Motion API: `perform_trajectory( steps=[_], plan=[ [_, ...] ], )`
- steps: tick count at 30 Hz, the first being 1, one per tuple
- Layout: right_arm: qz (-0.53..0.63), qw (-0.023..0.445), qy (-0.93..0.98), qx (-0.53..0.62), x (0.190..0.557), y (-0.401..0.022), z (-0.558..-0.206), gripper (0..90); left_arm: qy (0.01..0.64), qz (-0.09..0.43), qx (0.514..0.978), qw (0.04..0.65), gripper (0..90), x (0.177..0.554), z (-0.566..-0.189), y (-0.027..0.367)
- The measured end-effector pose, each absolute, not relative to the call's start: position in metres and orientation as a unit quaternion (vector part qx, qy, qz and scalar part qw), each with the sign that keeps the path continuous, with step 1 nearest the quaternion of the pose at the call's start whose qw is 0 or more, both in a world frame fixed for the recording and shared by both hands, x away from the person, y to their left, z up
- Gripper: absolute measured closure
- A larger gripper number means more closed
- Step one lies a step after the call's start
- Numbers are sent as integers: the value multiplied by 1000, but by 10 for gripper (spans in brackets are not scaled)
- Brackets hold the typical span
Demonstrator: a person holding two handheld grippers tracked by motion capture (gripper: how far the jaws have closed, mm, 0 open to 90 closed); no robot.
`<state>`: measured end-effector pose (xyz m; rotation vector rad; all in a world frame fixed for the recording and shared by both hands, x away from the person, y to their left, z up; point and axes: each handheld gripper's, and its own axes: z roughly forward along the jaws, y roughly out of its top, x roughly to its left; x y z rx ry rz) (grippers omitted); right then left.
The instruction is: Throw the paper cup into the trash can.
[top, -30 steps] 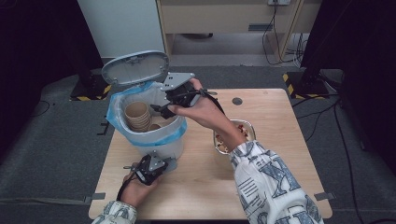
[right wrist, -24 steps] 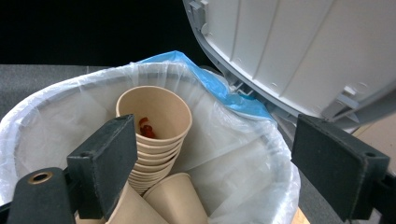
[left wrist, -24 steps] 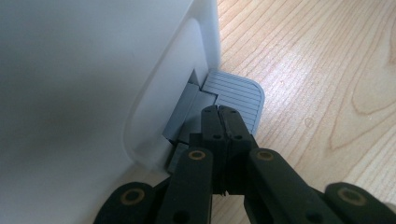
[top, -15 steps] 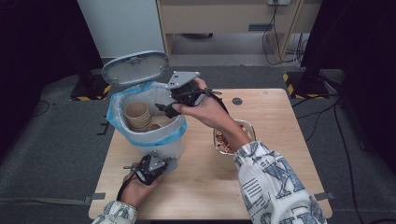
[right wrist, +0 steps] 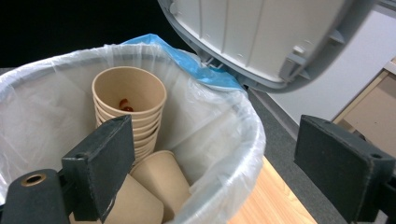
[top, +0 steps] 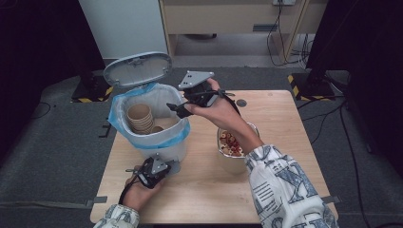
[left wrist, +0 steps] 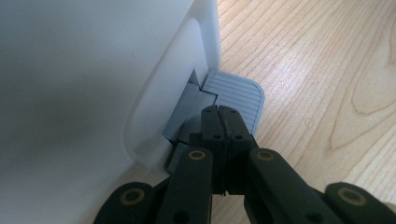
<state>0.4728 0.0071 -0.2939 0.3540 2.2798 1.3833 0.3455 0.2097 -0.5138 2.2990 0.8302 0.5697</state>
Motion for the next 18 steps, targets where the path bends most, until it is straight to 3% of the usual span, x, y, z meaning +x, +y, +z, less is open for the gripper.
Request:
perform_trajectory(
  steps=[18],
  plan=[
    [496, 238, 820, 158, 479, -30, -297, 125, 315, 215, 871, 311, 890, 346, -514, 210]
  ],
)
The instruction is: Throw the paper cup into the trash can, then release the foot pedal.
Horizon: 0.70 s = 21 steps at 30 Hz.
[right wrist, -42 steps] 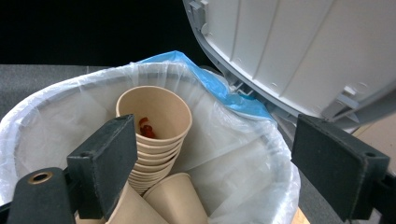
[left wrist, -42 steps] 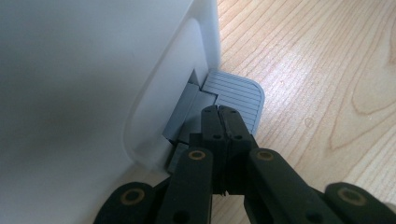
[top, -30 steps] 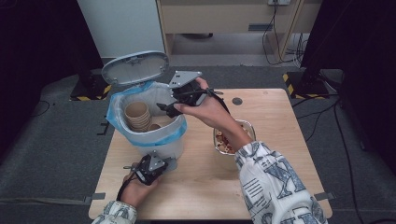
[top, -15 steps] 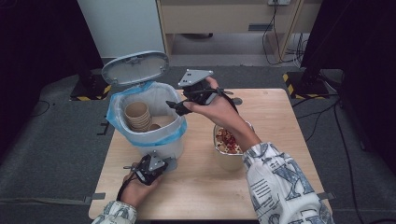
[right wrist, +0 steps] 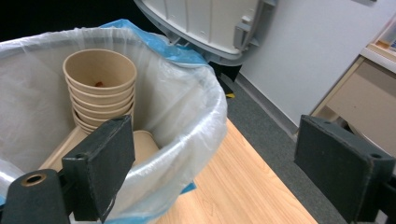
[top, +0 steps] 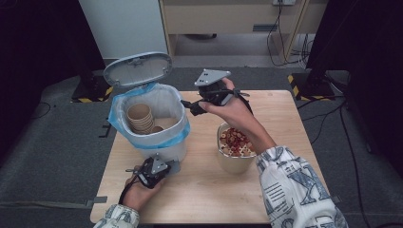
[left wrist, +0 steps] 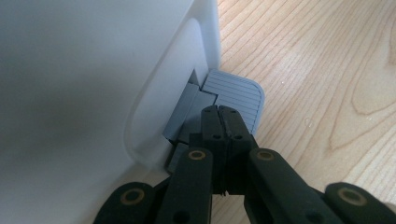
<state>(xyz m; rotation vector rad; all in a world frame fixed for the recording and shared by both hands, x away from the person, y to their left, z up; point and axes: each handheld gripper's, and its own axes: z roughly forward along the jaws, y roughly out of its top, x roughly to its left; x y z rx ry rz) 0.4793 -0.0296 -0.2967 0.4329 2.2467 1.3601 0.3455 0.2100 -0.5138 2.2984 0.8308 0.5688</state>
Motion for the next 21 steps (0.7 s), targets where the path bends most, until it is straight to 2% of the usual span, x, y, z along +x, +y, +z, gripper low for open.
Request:
perform_trajectory(
  steps=[12, 15, 16, 21],
  plan=[
    [491, 256, 810, 192, 484, -66, -296, 124, 314, 216, 871, 311, 885, 345, -513, 210],
    [489, 258, 809, 198, 486, -73, -298, 124, 321, 219, 868, 310, 840, 343, -513, 211],
    [488, 261, 807, 208, 487, -82, -300, 124, 328, 218, 864, 315, 734, 341, -511, 212],
    [481, 269, 804, 224, 489, -101, -303, 123, 332, 214, 857, 331, 636, 330, -504, 216]
  ],
)
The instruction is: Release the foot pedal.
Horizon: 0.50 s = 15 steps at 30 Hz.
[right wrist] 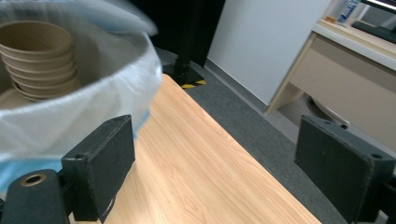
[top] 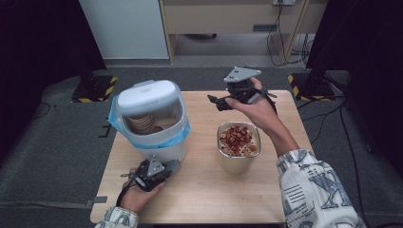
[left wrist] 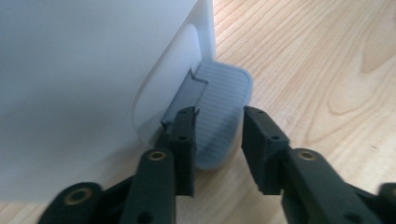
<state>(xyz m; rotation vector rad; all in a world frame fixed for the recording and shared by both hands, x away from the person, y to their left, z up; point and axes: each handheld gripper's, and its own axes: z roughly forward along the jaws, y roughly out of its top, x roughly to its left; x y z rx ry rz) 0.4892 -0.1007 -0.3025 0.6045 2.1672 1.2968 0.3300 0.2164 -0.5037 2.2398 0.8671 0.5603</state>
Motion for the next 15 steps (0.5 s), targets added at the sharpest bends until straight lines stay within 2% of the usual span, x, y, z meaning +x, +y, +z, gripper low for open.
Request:
perform_trajectory(
  steps=[2, 15],
  plan=[
    [478, 274, 801, 234, 490, -111, -303, 123, 343, 213, 848, 343, 577, 327, -500, 220],
    [462, 296, 784, 292, 491, -169, -315, 112, 375, 199, 826, 371, 352, 313, -493, 233]
  ],
)
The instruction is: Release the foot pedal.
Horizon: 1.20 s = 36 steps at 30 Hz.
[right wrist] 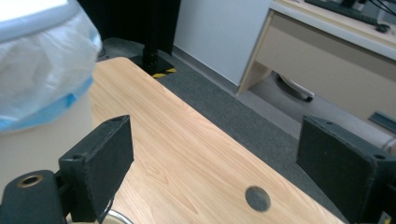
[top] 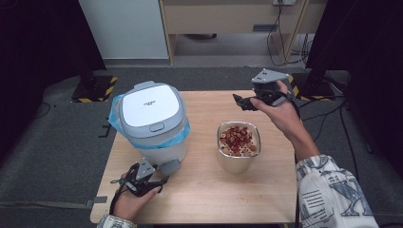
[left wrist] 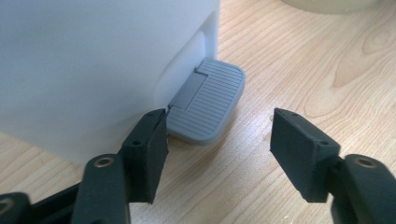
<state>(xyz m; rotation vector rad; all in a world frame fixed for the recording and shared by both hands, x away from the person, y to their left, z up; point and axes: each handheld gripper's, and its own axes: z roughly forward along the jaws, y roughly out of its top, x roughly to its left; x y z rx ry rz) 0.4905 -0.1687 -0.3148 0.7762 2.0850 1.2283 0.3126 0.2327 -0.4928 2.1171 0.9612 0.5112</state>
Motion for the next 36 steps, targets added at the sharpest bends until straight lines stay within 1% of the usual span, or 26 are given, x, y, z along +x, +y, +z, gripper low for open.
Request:
perform_trajectory(
  steps=[8, 13, 26, 36],
  plan=[
    [451, 305, 774, 324, 488, -198, -326, 103, 383, 196, 823, 371, 263, 311, -494, 239],
    [442, 309, 770, 341, 485, -214, -336, 101, 384, 195, 822, 371, 230, 311, -494, 241],
    [430, 308, 754, 391, 472, -257, -371, 97, 414, 196, 809, 367, 195, 311, -496, 258],
    [414, 293, 749, 426, 450, -284, -410, 96, 444, 197, 794, 365, 176, 317, -500, 278]
  ],
)
